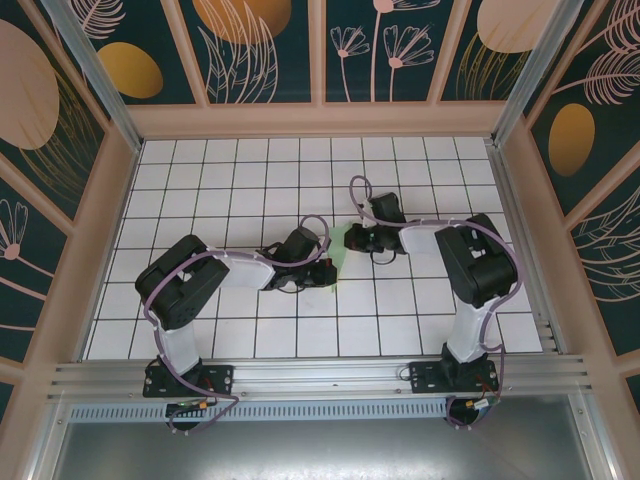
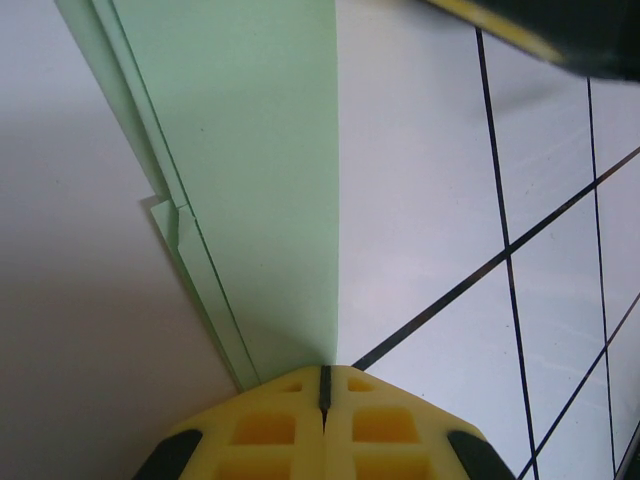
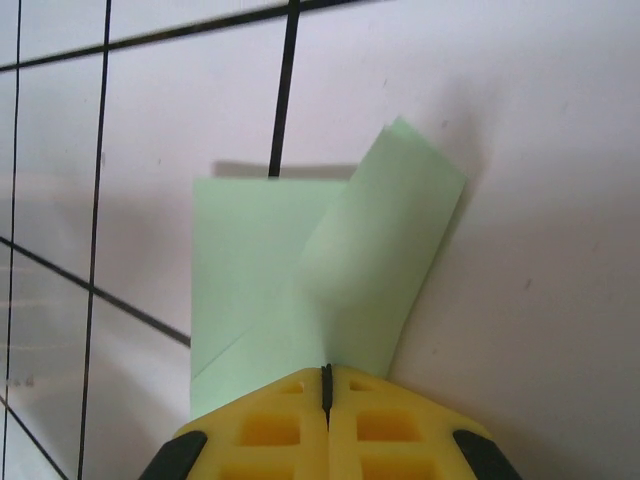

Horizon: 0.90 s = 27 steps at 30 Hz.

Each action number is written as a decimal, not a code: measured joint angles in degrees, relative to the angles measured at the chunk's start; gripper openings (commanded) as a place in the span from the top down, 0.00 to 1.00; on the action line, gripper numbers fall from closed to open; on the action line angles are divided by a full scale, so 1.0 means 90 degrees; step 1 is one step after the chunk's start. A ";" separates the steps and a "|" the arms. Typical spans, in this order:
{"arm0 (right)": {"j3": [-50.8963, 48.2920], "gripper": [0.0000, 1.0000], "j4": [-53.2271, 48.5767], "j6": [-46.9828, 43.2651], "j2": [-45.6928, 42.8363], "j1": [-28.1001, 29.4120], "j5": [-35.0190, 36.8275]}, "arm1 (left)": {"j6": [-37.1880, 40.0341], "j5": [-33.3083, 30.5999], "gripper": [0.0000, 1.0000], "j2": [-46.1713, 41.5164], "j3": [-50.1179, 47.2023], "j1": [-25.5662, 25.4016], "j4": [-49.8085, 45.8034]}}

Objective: Fold a paper plane with a square sheet of paper (fold left side to right side)
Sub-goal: Fold the wing for the fifth time at the center of the table.

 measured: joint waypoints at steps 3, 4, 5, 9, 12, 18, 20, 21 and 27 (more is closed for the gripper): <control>0.0253 1.00 -0.0010 -0.0041 0.0177 -0.0185 -0.0012 | 0.0000 0.0002 0.98 0.0000 -0.0017 0.0000 0.0036; 0.0325 1.00 -0.0012 -0.0061 0.0228 -0.0240 0.0002 | 0.0000 0.0002 0.98 0.0000 -0.0027 0.0000 0.0051; 0.0420 1.00 -0.0022 -0.0090 0.0289 -0.0316 0.0036 | 0.0000 0.0002 0.98 0.0000 -0.0036 0.0000 0.0068; 0.0789 1.00 -0.0027 -0.0165 0.0568 -0.0563 0.0153 | 0.0000 0.0002 0.98 -0.0005 -0.0041 0.0000 0.0080; 0.0979 1.00 -0.0182 -0.0182 0.0697 -0.0678 -0.0022 | 0.0000 0.0000 0.95 -0.0022 -0.0075 0.0000 0.0134; 0.1285 1.00 -0.0243 -0.0272 0.0787 -0.0930 0.0180 | -0.0007 -0.0024 0.79 -0.0092 -0.0107 -0.0022 0.0185; 0.1294 1.00 -0.0291 -0.0291 0.0714 -0.1013 0.0316 | 0.0007 -0.0032 0.67 -0.0185 -0.0083 -0.0061 0.0107; 0.1280 0.95 -0.0342 -0.0296 0.0624 -0.1037 0.0391 | 0.0034 -0.0058 0.63 -0.0272 -0.0070 -0.0085 -0.0024; 0.0522 0.72 -0.0440 -0.0182 -0.0865 -0.0988 0.0826 | 0.0197 -0.0223 0.41 -0.1188 -0.0075 0.0024 -0.0653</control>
